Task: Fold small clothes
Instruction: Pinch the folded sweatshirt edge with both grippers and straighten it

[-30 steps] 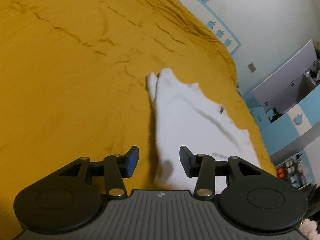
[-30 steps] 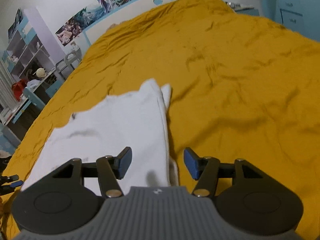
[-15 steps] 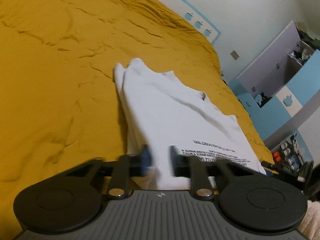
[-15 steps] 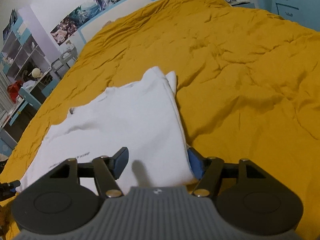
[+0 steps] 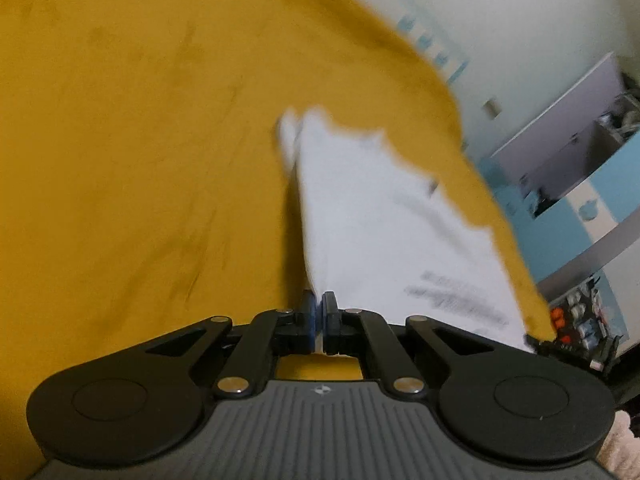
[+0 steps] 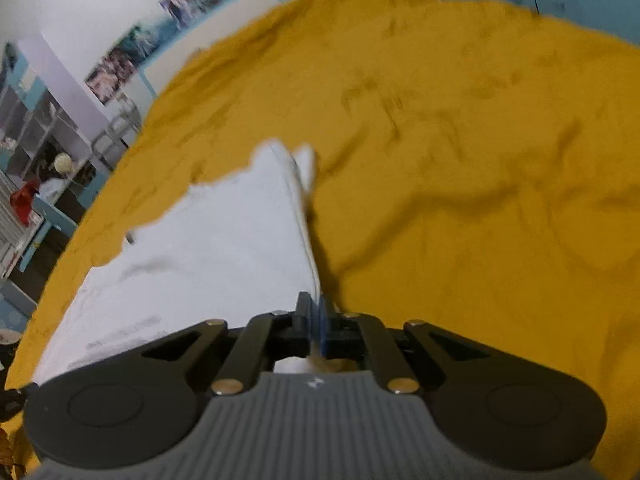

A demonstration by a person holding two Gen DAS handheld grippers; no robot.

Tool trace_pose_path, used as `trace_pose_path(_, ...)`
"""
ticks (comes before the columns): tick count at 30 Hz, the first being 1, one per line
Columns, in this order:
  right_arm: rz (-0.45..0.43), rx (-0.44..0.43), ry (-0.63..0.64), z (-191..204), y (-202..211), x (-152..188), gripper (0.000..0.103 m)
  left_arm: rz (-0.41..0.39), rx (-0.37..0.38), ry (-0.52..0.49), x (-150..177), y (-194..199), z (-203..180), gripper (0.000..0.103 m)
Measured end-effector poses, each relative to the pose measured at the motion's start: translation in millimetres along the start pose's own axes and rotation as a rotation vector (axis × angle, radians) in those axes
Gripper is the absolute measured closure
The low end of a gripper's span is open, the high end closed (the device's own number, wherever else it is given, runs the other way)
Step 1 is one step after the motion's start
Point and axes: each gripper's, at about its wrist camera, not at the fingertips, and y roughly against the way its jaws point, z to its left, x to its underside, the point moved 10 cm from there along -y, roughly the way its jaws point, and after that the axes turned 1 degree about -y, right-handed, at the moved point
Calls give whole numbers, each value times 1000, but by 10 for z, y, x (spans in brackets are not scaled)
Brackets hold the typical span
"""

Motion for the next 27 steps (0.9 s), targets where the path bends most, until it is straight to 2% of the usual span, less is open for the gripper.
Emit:
trace_pose_path(4,0,12,10,7,-79,6,101,35,-20,1,34,-98,34,100)
trace_pose_path(5,1,10,9,14,-77,-20,95,35,-15,13,6,-76,29,100)
trace_pose_path(6,-3,17,10,21,-55,-69,77,31,-22,14,-25,-43,15,98)
trace_pose_path(8,-66,25,39,68,10,-222,57,-1,-64,-40,-117,63,-75,98)
trace_pose_path(9,-106,21,85,136,25,-342,52,-24,-86,-78,-165,104,-139,98)
trace_pose_path(11,-151,24,159,270,-37,-553,52,-84,-95,-123,-298,162,-308,97)
trace_pose_path(12,-166,23,199,364,-133,-684,52,-117,-70,-128,-362,160,-411,97)
trace_pose_path(14,-193,32,267,538,-350,-903,52,-132,-13,-121,-401,60,-590,91)
trace_pose_path(15,-205,38,296,616,-461,-997,52,-124,-2,-123,-383,-34,-661,86)
trace_pose_path(17,-215,66,349,752,-726,-1162,52,-95,-14,-143,-284,-249,-735,86)
trace_pose_path(20,-182,125,391,829,-1172,-1338,52,-40,-38,-146,-116,-515,-710,86)
trace_pose_path(22,-157,158,411,851,-1402,-1367,52,-11,-46,-137,-20,-610,-654,85)
trace_pose_path(25,-112,141,442,934,-1620,-1338,52,-4,-36,-110,22,-658,-551,83)
trace_pose_path(26,-88,136,454,965,-1671,-1297,60,-1,-24,-89,18,-653,-519,83)
trace_pose_path(27,-64,144,469,973,-1731,-1272,97,3,-15,-75,2,-639,-490,83)
